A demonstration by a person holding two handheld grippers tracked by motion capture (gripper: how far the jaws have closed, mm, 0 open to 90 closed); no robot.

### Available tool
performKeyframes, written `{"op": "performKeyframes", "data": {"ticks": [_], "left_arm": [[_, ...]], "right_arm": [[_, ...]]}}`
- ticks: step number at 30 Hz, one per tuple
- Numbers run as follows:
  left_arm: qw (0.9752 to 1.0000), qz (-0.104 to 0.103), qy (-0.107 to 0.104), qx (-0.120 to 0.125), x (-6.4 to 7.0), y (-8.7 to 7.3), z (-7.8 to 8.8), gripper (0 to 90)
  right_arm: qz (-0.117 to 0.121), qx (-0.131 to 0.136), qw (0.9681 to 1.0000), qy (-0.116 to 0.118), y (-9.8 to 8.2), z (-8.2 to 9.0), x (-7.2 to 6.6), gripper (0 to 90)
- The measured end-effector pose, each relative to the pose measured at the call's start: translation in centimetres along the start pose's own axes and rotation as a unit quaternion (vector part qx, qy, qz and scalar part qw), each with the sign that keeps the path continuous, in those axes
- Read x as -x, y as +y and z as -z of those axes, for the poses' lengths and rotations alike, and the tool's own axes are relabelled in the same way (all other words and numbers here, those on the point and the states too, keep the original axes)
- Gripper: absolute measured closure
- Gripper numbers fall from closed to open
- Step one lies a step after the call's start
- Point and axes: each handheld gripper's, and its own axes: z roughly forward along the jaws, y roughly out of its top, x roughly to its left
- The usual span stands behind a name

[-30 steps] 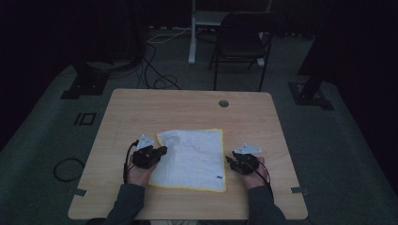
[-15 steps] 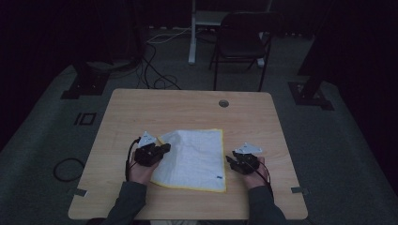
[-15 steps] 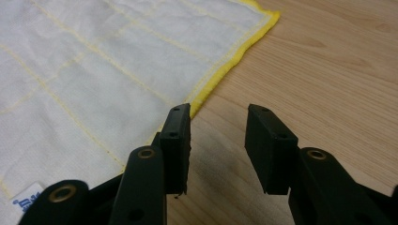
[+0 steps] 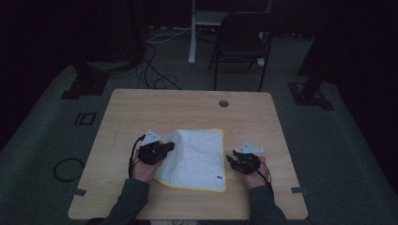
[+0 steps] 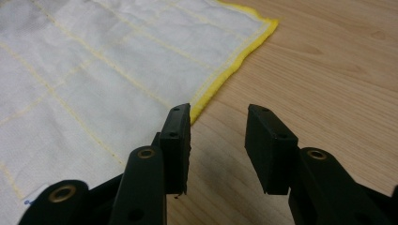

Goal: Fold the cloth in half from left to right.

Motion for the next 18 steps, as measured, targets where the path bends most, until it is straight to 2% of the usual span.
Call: {"op": "performKeyframes", "data": {"ticks": [10, 18], "left_arm": [[1.0, -0.007, -0.007, 0.0, 0.5, 0.5, -0.4, 86.8], [0.9999, -0.012, -0.012, 0.0, 1.0, 1.0, -0.8, 86.8]], "right_arm": [[0.002, 0.006, 1.0, -0.001, 0.2, 0.9, 0.2, 60.9], [0.007, -0.002, 1.0, -0.006, -0.3, 1.4, 0.4, 60.6]]}}
